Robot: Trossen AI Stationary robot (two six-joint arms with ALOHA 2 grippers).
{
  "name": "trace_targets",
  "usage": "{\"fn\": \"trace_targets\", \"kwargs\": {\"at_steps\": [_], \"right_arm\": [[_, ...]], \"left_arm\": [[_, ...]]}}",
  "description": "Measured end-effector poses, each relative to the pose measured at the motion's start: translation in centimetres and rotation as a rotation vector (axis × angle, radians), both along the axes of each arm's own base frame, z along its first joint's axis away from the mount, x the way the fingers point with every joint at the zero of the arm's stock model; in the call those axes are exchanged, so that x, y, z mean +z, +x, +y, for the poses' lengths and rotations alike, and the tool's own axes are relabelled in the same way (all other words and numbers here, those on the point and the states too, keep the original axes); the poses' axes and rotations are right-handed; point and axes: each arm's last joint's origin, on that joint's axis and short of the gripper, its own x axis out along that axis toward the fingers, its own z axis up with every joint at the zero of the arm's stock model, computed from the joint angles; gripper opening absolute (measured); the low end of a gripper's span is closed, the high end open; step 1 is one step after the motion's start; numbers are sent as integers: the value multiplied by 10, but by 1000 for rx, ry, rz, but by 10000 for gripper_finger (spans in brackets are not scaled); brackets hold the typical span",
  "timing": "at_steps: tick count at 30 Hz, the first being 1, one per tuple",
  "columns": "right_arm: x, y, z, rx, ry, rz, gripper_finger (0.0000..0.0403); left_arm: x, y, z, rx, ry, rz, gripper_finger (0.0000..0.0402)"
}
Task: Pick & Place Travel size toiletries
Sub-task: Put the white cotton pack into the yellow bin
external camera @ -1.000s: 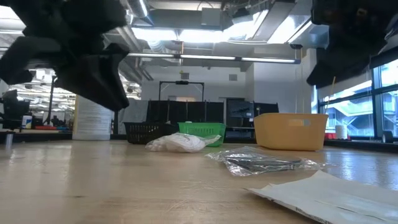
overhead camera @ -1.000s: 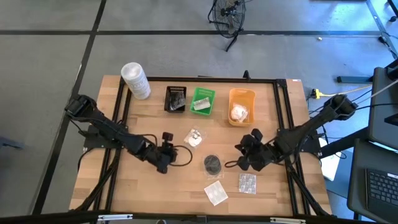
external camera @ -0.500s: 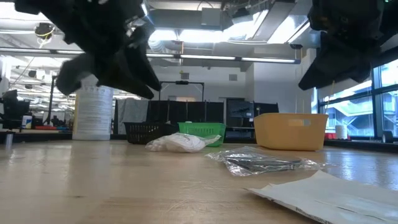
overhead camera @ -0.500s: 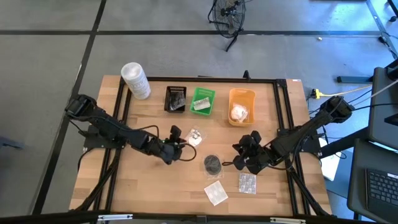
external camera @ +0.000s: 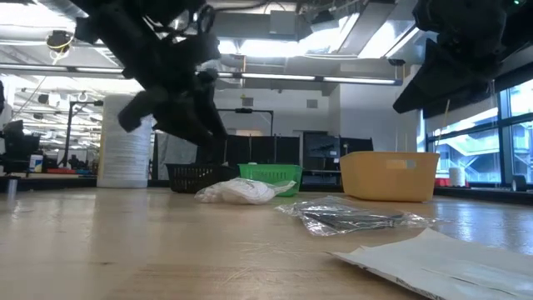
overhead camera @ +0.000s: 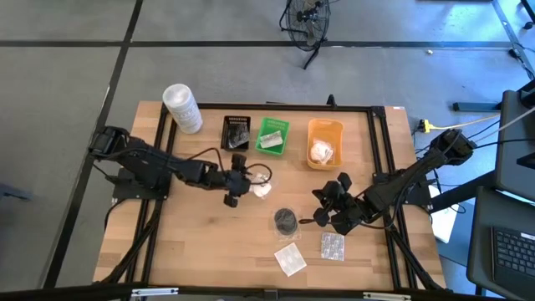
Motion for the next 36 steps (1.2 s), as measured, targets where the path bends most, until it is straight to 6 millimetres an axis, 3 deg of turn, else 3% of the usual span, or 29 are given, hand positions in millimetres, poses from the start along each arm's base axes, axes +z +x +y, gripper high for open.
{"fn": "trace_targets", "kwargs": {"at_steps": [4,10,16,27,36], "right_arm": [[0,0,0,3,-3,2,17],[0,0,0,7,-7,5,4],[0,0,0,5,-4,3,21],[0,0,0,7,5,3,4],[0,0,0,6,6,2,24]], "left_arm": [[-2,0,-2,-135,-93,36,189],[-6,0,-13,-205,-13,56,188],[-29,8,-25,-257,50,108,187],[-58,22,-36,-263,243,96,185],[-73,30,-26,-186,308,114,184]]}}
